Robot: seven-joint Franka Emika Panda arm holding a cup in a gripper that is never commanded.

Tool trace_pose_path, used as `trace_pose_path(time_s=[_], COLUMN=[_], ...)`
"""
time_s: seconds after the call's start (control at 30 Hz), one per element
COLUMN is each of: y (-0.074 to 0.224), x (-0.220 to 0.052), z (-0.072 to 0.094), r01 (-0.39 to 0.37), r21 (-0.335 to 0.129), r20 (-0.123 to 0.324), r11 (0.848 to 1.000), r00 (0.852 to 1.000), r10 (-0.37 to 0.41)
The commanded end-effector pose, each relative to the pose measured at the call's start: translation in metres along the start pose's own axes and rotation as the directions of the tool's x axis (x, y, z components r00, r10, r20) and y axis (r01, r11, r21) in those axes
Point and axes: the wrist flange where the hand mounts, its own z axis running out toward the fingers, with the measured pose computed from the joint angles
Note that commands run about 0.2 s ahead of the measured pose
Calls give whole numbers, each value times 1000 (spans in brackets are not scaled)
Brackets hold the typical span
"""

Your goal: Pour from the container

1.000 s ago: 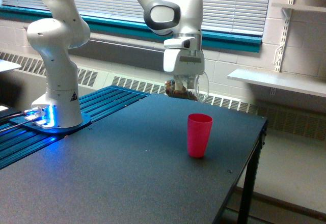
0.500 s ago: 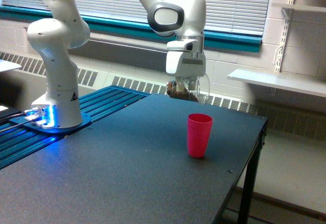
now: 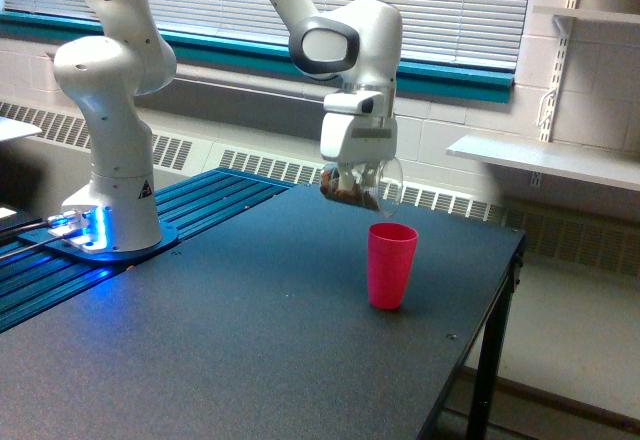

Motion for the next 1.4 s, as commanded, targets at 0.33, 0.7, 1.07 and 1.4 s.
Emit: trace_pose_path(time_s=[0.33,0.7,1.07,1.4], y=[11,3,-7,-12], x=[7,13,13,12], z=[3,-5,-2,2], r01=[-6,53,102,115], r21=[-31,-89,-153,-168], r20=[0,-2,15,28], r11=[999,995,983,979], r00=[1000,999,995,993], r10=[6,-53,-101,-112])
